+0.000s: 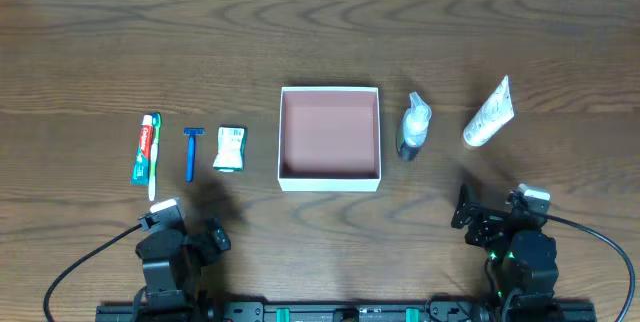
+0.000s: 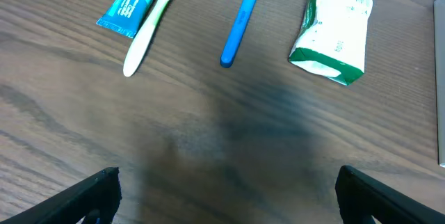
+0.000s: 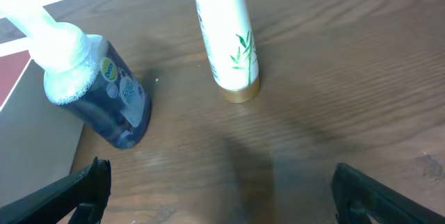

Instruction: Pack container

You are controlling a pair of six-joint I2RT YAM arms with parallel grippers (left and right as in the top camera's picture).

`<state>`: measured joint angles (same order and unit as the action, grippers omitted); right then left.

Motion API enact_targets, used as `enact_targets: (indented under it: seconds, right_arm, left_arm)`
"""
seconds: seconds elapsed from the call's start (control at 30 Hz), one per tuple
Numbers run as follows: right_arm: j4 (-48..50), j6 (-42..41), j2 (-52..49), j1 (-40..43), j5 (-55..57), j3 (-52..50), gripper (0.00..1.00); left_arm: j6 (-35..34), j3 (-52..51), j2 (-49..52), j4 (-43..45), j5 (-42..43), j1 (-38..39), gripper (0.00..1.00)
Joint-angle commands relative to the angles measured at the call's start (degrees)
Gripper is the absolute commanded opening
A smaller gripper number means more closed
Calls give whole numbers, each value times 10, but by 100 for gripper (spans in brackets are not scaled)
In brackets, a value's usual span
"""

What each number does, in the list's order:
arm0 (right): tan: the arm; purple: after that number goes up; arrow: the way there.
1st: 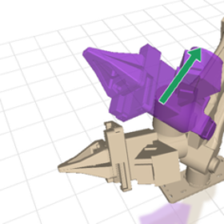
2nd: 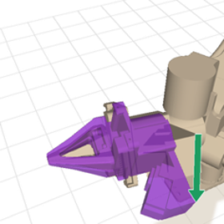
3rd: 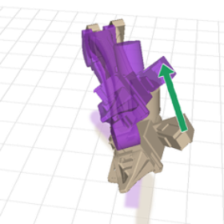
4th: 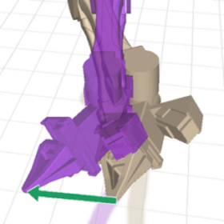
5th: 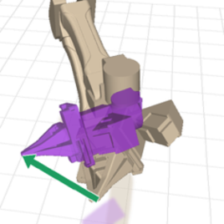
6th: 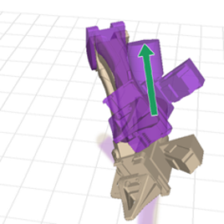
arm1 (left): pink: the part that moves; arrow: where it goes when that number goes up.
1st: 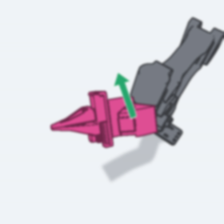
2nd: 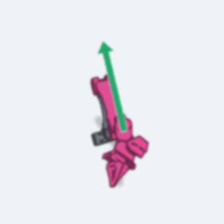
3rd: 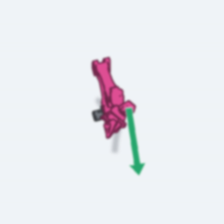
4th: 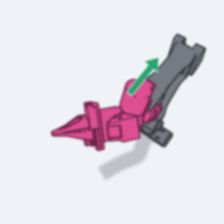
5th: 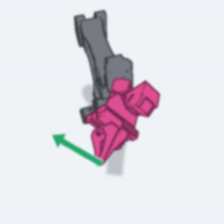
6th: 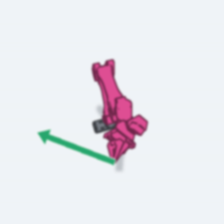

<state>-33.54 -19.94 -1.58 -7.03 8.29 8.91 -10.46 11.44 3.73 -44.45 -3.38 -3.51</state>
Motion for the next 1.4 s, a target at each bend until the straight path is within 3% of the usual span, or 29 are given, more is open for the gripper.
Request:
enact_targets:
  seconds: [0.0, 1.1, 1.37]
  right_arm:
    - [-1, -4, 5, 6, -2, -1, 99]
    - [-1, -4, 5, 6, -2, -1, 99]
    - [-1, -4, 5, 6, -2, -1, 99]
  left_arm:
    - [3, -12, -5, -4, -2, 3, 98]
    - [3, -12, -5, -1, -2, 3, 98]
    - [-13, -12, -5, 127, 31, 3, 98]
